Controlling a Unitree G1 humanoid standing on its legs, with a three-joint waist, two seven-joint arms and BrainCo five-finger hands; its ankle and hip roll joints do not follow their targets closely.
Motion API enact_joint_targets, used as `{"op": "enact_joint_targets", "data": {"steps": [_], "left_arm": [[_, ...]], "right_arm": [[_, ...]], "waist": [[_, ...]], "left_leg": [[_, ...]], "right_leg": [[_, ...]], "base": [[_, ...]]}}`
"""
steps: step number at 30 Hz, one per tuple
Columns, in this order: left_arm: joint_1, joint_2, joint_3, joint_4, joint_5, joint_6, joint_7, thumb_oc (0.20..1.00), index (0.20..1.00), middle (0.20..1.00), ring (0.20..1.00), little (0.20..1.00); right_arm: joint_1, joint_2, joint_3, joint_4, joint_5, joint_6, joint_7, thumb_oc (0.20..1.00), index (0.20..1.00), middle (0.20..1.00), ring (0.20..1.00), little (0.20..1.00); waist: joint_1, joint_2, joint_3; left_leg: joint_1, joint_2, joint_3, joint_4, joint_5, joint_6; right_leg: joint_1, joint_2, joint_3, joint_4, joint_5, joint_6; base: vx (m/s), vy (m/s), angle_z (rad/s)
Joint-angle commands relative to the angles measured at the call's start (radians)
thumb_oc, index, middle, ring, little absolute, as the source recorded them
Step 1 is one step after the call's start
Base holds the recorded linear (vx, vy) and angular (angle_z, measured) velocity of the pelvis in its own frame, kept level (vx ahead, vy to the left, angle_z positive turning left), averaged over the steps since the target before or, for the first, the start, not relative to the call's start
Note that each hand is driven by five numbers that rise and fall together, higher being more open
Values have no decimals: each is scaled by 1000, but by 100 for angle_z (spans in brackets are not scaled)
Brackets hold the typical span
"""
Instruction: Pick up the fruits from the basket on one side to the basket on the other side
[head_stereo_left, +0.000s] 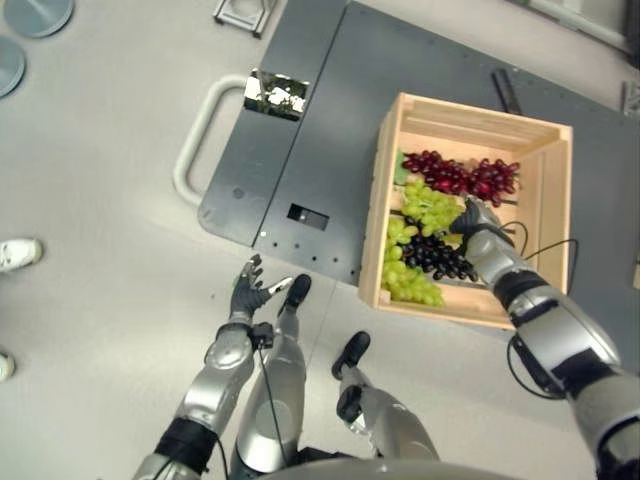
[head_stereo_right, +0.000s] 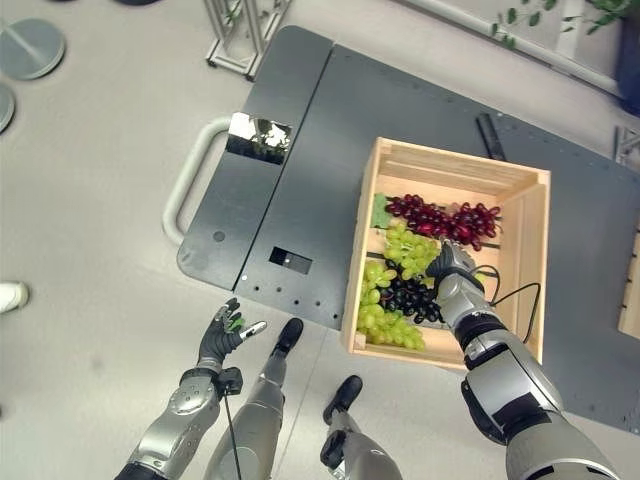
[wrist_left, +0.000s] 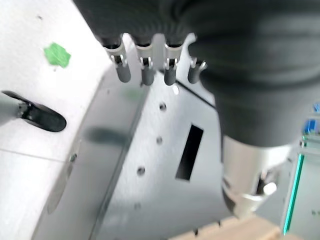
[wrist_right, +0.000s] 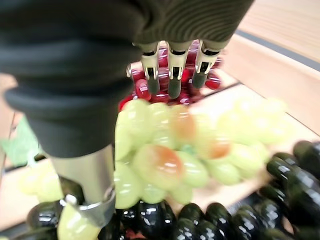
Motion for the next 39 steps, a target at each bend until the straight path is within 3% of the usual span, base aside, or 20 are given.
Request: {"op": "enact_joint_targets", "data": {"steps": [1, 10, 18, 21, 33, 39], "left_arm": [[-82, 18, 6, -103, 0, -58, 16, 1000, 1000, 1000, 1000, 1000], [-120, -8, -21, -88, -12, -70, 32, 1000, 1000, 1000, 1000, 1000], [-154, -37, -52, -83, -30, -72, 57, 1000, 1000, 1000, 1000, 1000], [-165, -54, -74, -76, -39, -67, 66, 1000, 1000, 1000, 1000, 1000], [-195, -83, -135, -81, -37, -76, 125, 1000, 1000, 1000, 1000, 1000], [-205, -87, -161, -85, -29, -85, 134, 1000, 1000, 1000, 1000, 1000]], "right_arm": [[-64, -59, 84, 40, -102, 22, -3, 1000, 1000, 1000, 1000, 1000], [-61, -46, 127, 101, -223, 50, 22, 1000, 1000, 1000, 1000, 1000], [-30, 30, 21, 100, -77, 45, -38, 1000, 1000, 1000, 1000, 1000], [-1, 90, -67, 98, 73, 31, -87, 1000, 1000, 1000, 1000, 1000], [-1, 181, -125, 57, 183, 9, -231, 1000, 1000, 1000, 1000, 1000], [-19, 207, -102, 54, 155, 7, -241, 1000, 1000, 1000, 1000, 1000]], "waist": [[20, -16, -5], [39, -9, -5], [39, 7, -5], [45, 28, -5], [40, 78, -5], [31, 89, -5]], "left_leg": [[-11, 40, -15, 29, -92, -32], [-63, 43, -47, 30, -80, -43], [-118, 46, -62, 29, -66, -51], [-140, 51, -67, 24, -64, -53], [-260, 43, -78, 23, -44, -59], [-300, 41, -79, 24, -37, -61]], "right_leg": [[-101, -151, -16, 65, 50, 131], [-124, -139, -44, 62, 41, 123], [-166, -131, -57, 60, 41, 117], [-184, -128, -63, 62, 39, 114], [-287, -125, -80, 65, 49, 114], [-328, -125, -76, 63, 55, 115]], "base": [[9, -54, 10], [-4, -28, 14], [-15, -9, 6], [0, 0, 0], [-3, 2, 0], [-10, 17, -3]]}}
